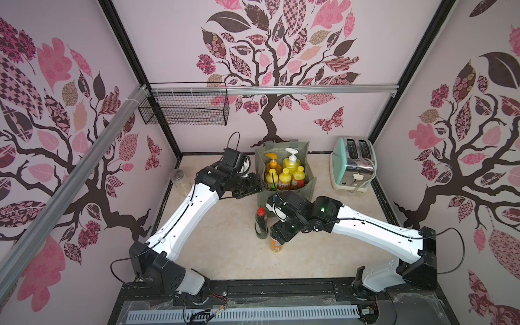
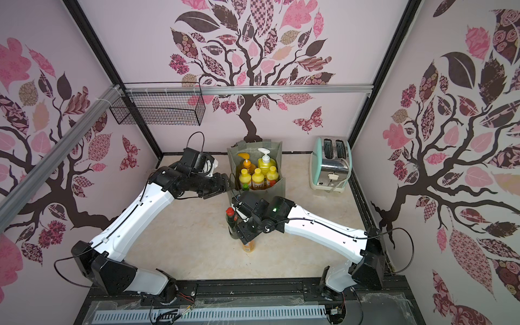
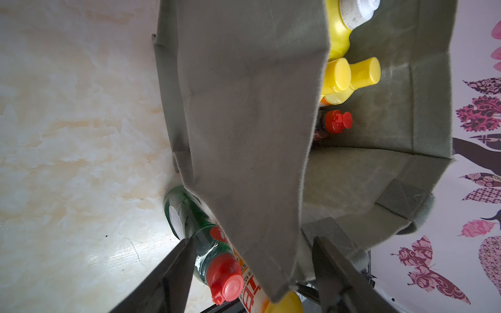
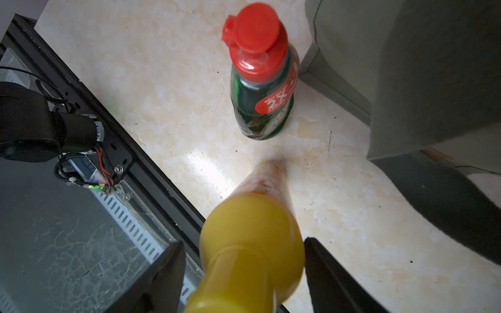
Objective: Pack dish soap into the shopping bag
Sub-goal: Pick up the bottle of dish soap at the center of the board.
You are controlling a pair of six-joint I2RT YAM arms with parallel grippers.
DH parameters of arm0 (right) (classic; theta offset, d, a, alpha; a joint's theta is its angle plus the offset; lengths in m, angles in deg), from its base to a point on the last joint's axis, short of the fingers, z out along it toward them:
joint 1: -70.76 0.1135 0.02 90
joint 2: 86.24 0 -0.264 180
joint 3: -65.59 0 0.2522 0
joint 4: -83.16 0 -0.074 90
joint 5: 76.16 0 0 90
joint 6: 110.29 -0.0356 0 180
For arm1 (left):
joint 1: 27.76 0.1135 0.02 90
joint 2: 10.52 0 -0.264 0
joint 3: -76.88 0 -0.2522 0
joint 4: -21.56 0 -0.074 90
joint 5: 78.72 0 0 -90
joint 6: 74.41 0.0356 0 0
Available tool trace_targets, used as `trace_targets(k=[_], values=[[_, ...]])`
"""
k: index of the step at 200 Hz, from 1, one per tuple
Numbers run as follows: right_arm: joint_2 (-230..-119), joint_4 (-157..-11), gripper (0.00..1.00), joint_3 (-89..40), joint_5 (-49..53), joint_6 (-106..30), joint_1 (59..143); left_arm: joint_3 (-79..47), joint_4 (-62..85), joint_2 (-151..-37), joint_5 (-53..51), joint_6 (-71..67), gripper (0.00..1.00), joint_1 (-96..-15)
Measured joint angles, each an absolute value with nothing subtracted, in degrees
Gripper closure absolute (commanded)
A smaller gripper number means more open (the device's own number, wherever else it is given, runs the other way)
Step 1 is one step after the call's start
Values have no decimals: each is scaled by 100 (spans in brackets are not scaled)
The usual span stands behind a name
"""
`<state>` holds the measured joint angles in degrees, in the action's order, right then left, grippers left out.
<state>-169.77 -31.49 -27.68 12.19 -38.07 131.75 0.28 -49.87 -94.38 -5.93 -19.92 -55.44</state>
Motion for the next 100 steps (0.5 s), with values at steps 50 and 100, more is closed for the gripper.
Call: trace_targets(k=[50,100], values=[[-16990,-3184,49,-2654,1278,-3834,13171,446,-5127,-9536,-554,-1937,19,-5544],[-16986,-2764,53,-2881,1273,-3949,13171,686,-5182,-9656,-440,-1800,17,-5546]])
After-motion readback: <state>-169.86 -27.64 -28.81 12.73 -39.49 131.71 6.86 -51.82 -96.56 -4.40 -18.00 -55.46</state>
